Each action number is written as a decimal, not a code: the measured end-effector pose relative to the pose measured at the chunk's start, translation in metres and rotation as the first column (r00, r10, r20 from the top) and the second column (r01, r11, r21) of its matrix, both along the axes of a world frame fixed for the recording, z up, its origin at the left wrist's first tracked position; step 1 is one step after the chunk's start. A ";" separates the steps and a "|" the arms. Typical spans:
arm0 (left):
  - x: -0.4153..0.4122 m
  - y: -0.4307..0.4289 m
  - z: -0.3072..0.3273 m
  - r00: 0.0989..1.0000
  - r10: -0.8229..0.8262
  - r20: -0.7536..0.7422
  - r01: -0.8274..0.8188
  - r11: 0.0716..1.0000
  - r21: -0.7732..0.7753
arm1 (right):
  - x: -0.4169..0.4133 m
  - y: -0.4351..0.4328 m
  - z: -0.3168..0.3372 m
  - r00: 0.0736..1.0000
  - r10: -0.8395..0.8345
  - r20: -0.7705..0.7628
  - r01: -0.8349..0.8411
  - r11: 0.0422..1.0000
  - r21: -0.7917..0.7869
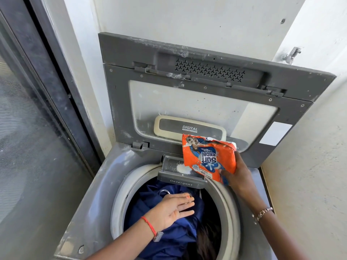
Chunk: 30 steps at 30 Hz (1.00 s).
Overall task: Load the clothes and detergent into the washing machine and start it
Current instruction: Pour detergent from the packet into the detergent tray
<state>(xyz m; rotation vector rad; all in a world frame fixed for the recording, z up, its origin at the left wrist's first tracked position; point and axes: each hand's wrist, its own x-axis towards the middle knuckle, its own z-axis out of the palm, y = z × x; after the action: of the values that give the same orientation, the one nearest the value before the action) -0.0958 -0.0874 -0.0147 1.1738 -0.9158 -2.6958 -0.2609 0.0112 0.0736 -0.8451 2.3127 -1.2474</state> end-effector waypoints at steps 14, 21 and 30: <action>0.001 0.006 0.005 1.000 -0.029 0.010 0.029 1.000 -0.012 | -0.002 0.003 0.007 0.990 -0.039 0.135 0.046 0.998 -0.051; -0.019 0.012 0.044 0.993 -0.075 -0.086 0.066 0.993 -0.101 | 0.005 0.034 0.006 0.736 -0.144 0.662 0.334 0.927 -0.169; -0.098 0.079 0.149 0.894 -0.349 -0.281 0.149 0.823 -0.549 | 0.002 0.102 0.041 0.598 0.260 0.758 0.431 0.693 -0.578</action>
<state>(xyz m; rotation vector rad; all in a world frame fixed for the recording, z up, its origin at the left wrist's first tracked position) -0.1941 -0.0083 0.1338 0.4337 -1.6729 -2.4538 -0.2588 0.1133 0.1142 -0.1903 1.0774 -2.0973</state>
